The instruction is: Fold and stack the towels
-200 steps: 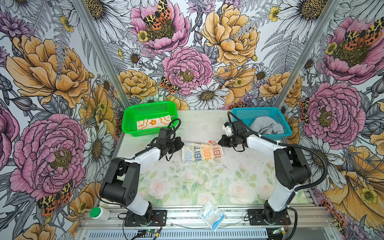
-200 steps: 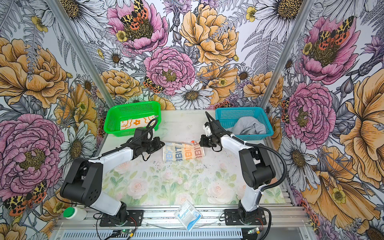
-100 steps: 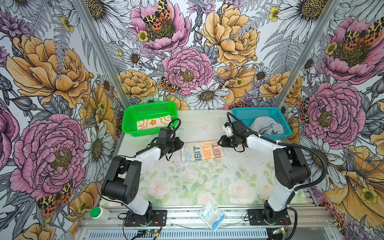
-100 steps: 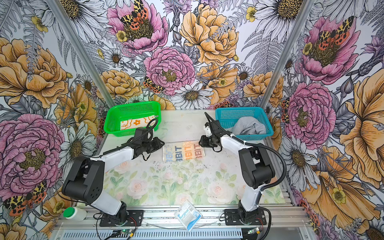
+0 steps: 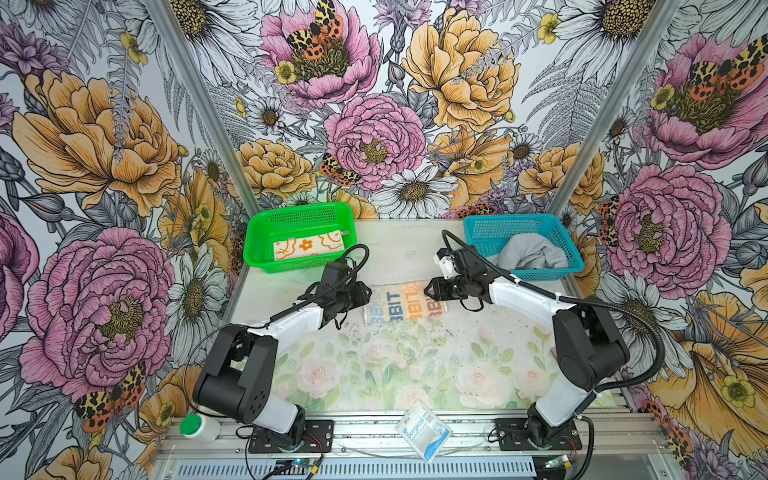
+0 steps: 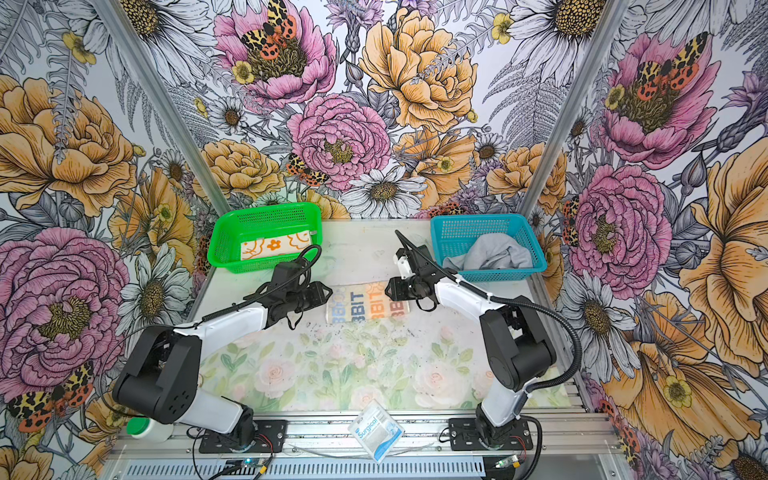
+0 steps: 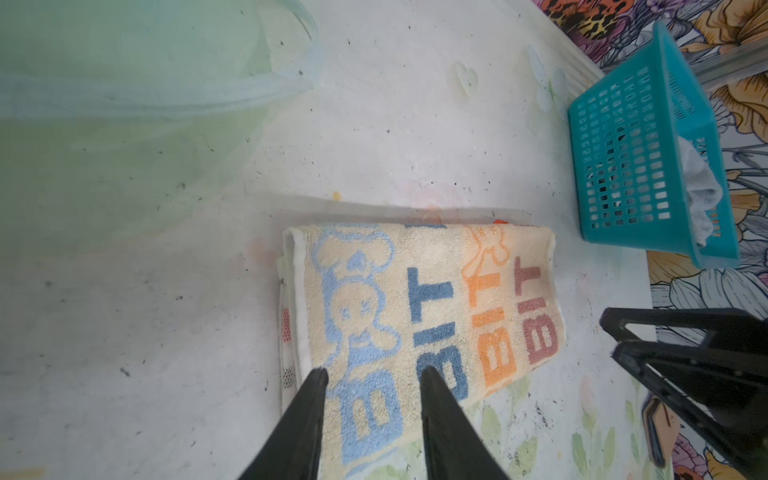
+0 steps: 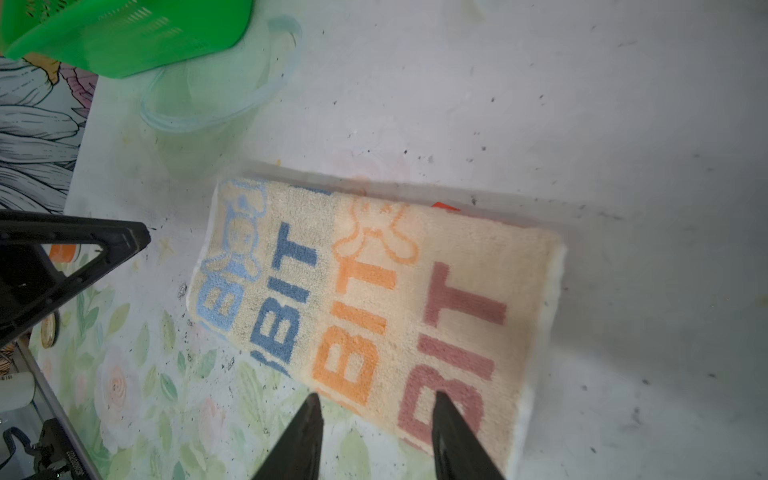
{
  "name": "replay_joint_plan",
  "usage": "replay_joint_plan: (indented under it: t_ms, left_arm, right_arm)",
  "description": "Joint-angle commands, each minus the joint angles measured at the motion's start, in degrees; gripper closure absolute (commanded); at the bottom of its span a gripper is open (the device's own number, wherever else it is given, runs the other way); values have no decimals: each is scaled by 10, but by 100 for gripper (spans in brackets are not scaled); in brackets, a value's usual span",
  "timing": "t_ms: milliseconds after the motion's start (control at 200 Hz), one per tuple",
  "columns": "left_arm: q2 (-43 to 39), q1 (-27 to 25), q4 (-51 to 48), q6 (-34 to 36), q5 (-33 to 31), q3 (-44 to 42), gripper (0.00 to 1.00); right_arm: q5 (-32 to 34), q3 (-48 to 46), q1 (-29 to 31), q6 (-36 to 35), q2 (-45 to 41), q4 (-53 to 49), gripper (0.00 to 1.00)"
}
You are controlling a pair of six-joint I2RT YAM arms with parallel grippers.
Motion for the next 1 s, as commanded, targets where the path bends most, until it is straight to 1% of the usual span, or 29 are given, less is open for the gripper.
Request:
replay_joint_plan:
  t_ms: [0,90,175,310,420,495,560,640,710,791,851,996]
  left_arm:
    - [38,-6,26,-3,0,22,60]
    - [77,-7,25,-6,3,44,60]
    - [108,-6,2,-9,-11,65,60]
    - [128,-5,-4,-7,-22,74,58]
    - [108,-6,-2,-1,-27,66,57]
    - [75,-8,0,7,-37,49,55]
    - [42,-6,-3,13,-49,32,50]
    - [15,1,-11,14,-56,13,39]
    - [10,15,-14,13,-39,1,33]
    - [20,33,4,9,11,-9,27]
    - [31,41,21,0,42,-15,26]
    - [68,43,46,-14,60,-11,26]
  right_arm:
    - [-26,33,5,22,44,38,55]
    - [-27,51,5,25,76,40,55]
    - [-17,58,5,26,94,40,54]
    - [-5,59,-2,28,109,38,53]
    - [2,52,-5,27,105,37,52]
    - [10,45,-6,23,96,36,52]
    - [14,40,-6,19,91,35,51]
    - [12,36,-8,17,92,35,50]
    - [5,33,-10,17,97,34,50]
    - [2,33,-10,17,101,35,50]
    - [-1,32,-10,19,102,36,50]
    - [2,24,-8,20,91,36,49]
